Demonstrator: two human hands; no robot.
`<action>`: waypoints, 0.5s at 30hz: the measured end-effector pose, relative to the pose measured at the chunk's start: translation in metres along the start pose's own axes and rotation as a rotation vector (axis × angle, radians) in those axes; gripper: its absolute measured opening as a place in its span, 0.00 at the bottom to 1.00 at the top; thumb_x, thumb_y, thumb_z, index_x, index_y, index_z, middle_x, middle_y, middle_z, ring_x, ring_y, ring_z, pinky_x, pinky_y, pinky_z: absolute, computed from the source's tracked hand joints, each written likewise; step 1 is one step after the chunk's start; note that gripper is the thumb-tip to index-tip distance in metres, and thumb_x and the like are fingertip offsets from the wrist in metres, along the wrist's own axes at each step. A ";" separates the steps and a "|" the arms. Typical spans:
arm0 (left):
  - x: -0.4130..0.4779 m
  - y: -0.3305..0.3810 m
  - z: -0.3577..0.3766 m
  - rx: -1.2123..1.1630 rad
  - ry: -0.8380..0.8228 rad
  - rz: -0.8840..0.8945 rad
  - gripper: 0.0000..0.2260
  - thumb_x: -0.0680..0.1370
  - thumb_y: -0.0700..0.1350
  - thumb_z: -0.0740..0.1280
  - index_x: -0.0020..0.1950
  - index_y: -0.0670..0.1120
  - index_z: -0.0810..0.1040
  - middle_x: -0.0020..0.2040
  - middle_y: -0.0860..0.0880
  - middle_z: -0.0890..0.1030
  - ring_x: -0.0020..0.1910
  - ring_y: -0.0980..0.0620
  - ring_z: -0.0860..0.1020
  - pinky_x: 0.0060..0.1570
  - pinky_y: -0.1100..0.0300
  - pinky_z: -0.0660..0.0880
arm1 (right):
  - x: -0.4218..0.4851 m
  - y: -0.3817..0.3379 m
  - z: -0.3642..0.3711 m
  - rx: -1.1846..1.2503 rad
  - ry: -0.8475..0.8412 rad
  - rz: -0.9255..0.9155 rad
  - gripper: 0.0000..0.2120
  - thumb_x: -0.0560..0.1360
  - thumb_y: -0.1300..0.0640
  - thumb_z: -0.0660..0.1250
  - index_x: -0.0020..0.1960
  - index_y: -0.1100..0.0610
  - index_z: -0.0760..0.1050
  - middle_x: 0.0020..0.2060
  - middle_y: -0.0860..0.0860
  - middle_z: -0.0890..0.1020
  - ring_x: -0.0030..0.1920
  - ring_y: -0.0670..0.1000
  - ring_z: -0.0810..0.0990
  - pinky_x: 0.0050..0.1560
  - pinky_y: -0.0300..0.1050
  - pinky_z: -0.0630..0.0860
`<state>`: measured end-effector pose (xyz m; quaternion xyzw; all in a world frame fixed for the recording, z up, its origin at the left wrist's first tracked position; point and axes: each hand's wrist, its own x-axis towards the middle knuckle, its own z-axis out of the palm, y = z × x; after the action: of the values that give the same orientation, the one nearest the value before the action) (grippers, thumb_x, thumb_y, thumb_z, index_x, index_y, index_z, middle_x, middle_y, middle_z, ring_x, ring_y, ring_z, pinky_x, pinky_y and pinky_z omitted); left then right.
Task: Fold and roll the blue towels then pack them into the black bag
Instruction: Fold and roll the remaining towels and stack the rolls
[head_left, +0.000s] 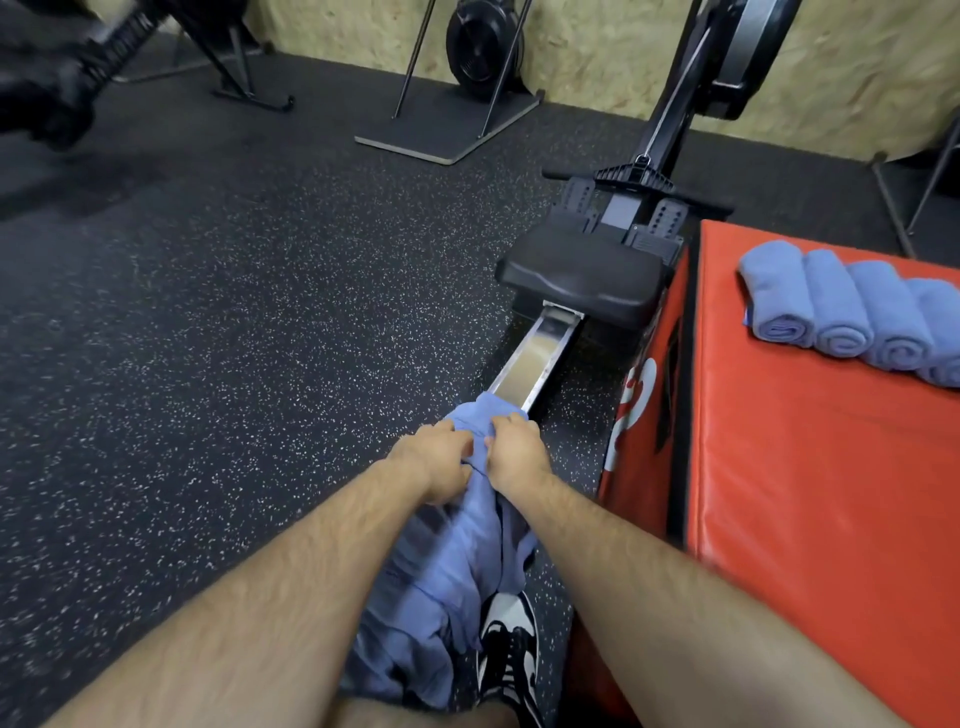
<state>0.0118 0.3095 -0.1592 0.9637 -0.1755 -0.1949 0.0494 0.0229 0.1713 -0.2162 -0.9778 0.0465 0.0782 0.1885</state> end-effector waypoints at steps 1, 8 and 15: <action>0.002 0.000 -0.001 -0.003 -0.004 -0.013 0.13 0.80 0.50 0.58 0.62 0.50 0.74 0.63 0.47 0.72 0.62 0.44 0.72 0.60 0.50 0.71 | 0.002 0.000 -0.002 0.016 0.006 0.020 0.09 0.80 0.54 0.60 0.55 0.57 0.75 0.58 0.57 0.75 0.59 0.59 0.72 0.56 0.49 0.72; 0.007 0.005 -0.013 -0.093 0.087 -0.094 0.13 0.81 0.48 0.58 0.62 0.48 0.75 0.61 0.46 0.74 0.60 0.44 0.75 0.59 0.48 0.73 | 0.001 0.006 -0.031 0.042 0.126 0.007 0.11 0.82 0.53 0.59 0.58 0.57 0.74 0.59 0.57 0.75 0.60 0.60 0.74 0.58 0.52 0.72; 0.009 0.034 -0.042 -0.448 0.261 -0.182 0.12 0.82 0.51 0.60 0.52 0.45 0.78 0.51 0.45 0.82 0.53 0.43 0.79 0.52 0.53 0.75 | -0.025 0.018 -0.122 0.331 0.243 -0.040 0.11 0.84 0.50 0.52 0.57 0.57 0.65 0.51 0.59 0.80 0.50 0.64 0.79 0.46 0.53 0.74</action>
<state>0.0254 0.2756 -0.1184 0.9575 -0.0329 -0.1069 0.2660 0.0122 0.1104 -0.1069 -0.9366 0.0618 -0.0526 0.3410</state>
